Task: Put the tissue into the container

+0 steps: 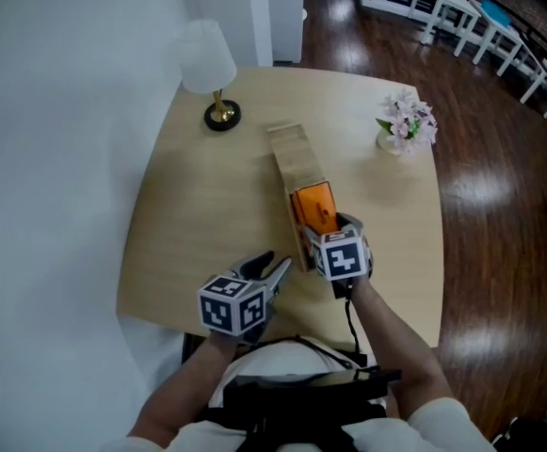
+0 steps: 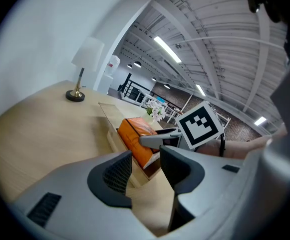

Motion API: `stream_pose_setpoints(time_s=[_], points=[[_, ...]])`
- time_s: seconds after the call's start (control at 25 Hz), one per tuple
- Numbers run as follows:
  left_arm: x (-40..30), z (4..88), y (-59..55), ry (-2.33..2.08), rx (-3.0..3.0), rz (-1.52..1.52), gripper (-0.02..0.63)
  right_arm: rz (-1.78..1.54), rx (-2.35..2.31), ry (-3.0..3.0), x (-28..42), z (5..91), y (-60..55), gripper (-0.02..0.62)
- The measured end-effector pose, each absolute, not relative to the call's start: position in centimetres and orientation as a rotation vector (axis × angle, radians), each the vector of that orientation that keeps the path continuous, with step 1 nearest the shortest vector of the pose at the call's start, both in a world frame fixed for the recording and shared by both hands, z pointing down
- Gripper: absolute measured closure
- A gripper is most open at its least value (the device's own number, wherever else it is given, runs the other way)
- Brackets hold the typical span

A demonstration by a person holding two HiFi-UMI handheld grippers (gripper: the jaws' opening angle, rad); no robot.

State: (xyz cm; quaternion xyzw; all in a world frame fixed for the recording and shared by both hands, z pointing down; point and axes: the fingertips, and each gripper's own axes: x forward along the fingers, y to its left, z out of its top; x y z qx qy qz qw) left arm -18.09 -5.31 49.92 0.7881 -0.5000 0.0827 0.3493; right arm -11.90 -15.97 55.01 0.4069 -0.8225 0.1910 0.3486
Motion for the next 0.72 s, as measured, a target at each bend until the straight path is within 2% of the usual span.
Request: stream_pose_setpoints(time_s=[0.72], points=[[-18.1,51.2,-6.7,-1.252,2.021,0.248,0.434,0.557,1.023,-2.044,-12.3,58.9,-16.6,0.267]])
